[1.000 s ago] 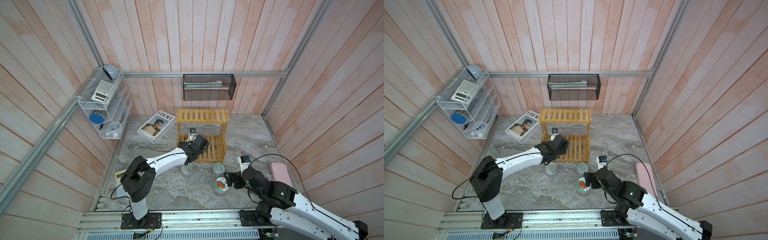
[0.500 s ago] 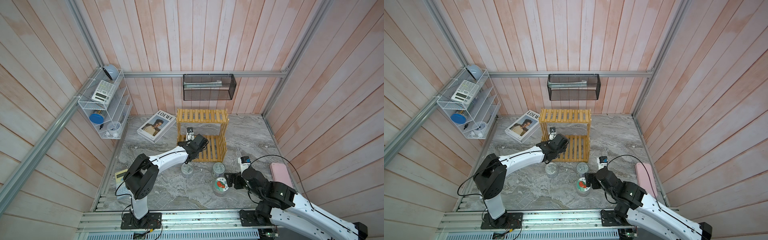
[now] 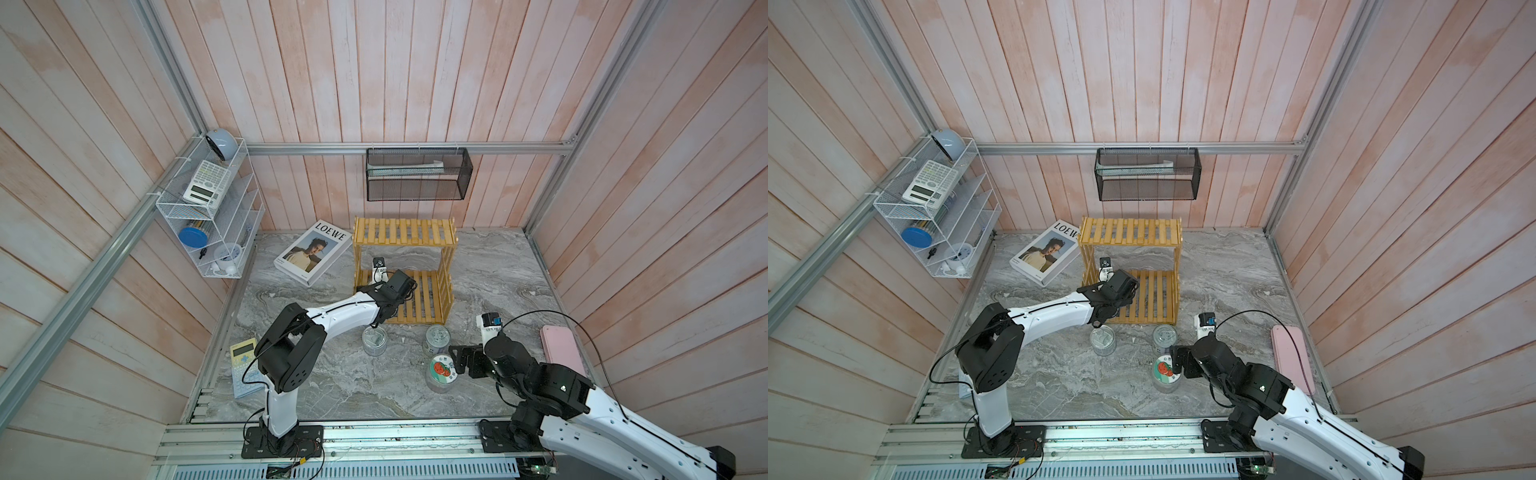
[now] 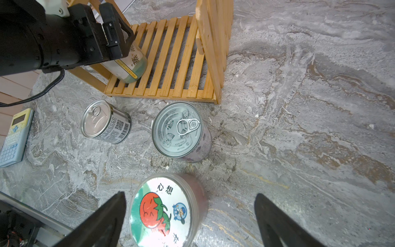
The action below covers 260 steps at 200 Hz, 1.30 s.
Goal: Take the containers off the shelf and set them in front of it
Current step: 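Pick up a container from the shelf.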
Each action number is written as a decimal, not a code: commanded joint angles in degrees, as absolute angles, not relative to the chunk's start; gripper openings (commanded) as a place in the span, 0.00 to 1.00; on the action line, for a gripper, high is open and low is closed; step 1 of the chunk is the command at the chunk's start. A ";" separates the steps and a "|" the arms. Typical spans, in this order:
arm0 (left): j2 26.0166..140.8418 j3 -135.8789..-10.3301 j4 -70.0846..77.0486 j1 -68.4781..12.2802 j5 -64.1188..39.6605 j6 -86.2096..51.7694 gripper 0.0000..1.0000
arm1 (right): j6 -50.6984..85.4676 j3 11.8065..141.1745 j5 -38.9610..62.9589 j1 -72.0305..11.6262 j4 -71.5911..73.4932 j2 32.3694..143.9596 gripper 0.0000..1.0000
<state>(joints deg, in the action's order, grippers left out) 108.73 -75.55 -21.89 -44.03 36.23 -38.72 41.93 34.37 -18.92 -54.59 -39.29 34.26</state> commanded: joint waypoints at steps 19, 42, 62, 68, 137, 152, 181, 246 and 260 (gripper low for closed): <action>111.11 -75.26 -21.51 -43.29 35.88 -39.99 1.00 | 42.18 33.53 -18.55 -54.14 -40.21 33.36 0.98; 111.11 -74.88 -21.34 -43.32 35.94 -40.08 0.99 | 42.36 33.31 -18.62 -54.13 -40.58 32.76 0.98; 110.96 -74.36 -20.91 -43.33 36.05 -39.99 0.96 | 42.49 33.18 -18.83 -54.05 -40.99 32.13 0.98; 110.94 -74.23 -20.83 -43.33 36.04 -39.99 0.95 | 42.54 33.06 -18.97 -54.12 -40.97 32.06 0.98; 110.67 -73.19 -19.78 -43.33 35.68 -39.55 0.67 | 42.53 32.77 -18.89 -53.84 -40.87 31.70 0.98; 110.02 -72.99 -19.53 -43.41 35.94 -38.97 0.63 | 42.52 32.61 -18.83 -53.80 -40.87 31.42 0.98; 108.17 -72.47 -18.07 -43.59 36.55 -37.22 0.55 | 42.45 32.51 -18.84 -53.58 -40.96 30.96 0.98; 102.56 -72.35 -17.30 -45.70 38.75 -33.21 0.55 | 42.23 32.52 -18.69 -52.89 -41.14 30.37 0.98; 101.30 -72.34 -17.53 -46.19 38.82 -32.71 0.55 | 42.06 32.57 -18.56 -52.72 -41.20 30.32 0.98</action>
